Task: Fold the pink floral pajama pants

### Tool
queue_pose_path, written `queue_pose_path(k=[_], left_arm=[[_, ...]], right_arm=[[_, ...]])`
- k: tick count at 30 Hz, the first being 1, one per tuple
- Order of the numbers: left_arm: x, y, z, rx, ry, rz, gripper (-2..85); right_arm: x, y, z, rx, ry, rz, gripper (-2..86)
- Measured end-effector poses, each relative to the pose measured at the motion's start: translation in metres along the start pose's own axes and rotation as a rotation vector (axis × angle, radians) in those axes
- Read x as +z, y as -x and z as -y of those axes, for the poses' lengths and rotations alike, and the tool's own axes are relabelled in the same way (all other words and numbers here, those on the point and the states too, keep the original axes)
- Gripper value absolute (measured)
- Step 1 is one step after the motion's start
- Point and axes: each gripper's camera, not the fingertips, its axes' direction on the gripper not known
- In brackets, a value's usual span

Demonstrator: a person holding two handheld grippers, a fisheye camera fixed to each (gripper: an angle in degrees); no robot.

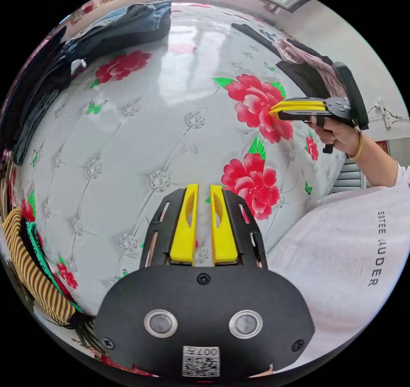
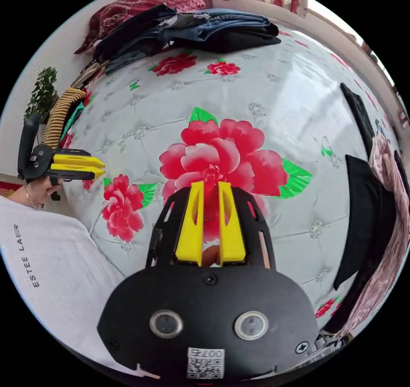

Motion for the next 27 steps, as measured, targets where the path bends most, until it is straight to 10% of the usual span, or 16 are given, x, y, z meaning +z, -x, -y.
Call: queue_pose_path(k=[6, 12, 18, 27], left_arm=[[0.009, -0.037, 0.04, 0.071, 0.115, 0.113, 5.7], [0.009, -0.051, 0.05, 0.067, 0.109, 0.139, 5.4], [0.006, -0.054, 0.057, 0.079, 0.115, 0.14, 6.0], [-0.002, -0.049, 0.057, -0.01, 0.106, 0.135, 5.9]], right_arm=[[-0.089, -0.13, -0.107, 0.494, -0.33, -0.296, 6.0], [-0.178, -0.266, -0.252, 0.907, -0.272, -0.764, 7.2], [-0.154, -0.347, -0.313, 1.126, -0.065, -0.523, 6.9], [-0.144, -0.231, -0.26, 0.862, -0.075, -0.935, 0.7]])
